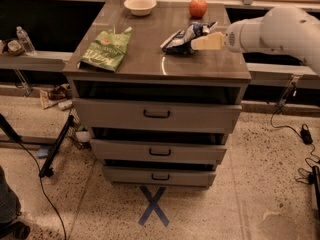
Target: Move blue chip bag near paper bowl
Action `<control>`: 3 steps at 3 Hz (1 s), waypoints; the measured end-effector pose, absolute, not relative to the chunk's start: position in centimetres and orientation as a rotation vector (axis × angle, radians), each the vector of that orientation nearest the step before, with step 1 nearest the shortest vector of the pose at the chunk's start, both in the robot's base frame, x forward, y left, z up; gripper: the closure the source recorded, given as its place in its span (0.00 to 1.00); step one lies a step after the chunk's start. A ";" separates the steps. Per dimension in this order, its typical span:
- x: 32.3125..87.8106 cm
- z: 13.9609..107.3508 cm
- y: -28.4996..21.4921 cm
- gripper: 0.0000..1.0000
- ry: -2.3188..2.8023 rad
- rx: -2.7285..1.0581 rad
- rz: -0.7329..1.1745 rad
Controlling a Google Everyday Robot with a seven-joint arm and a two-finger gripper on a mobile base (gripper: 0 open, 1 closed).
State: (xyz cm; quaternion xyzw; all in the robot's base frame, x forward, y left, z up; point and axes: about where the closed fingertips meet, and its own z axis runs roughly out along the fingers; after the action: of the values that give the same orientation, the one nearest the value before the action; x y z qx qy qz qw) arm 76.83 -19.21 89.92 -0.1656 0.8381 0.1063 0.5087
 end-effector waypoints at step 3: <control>83.5 88.2 -15.7 0.64 1.966 -0.305 0.381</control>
Offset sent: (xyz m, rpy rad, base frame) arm 0.0765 0.0332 -0.0180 0.1594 -0.0262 -0.0350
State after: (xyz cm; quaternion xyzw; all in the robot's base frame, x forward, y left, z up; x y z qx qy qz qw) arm 83.54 -15.72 88.25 -0.1275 0.8233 0.1597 0.5296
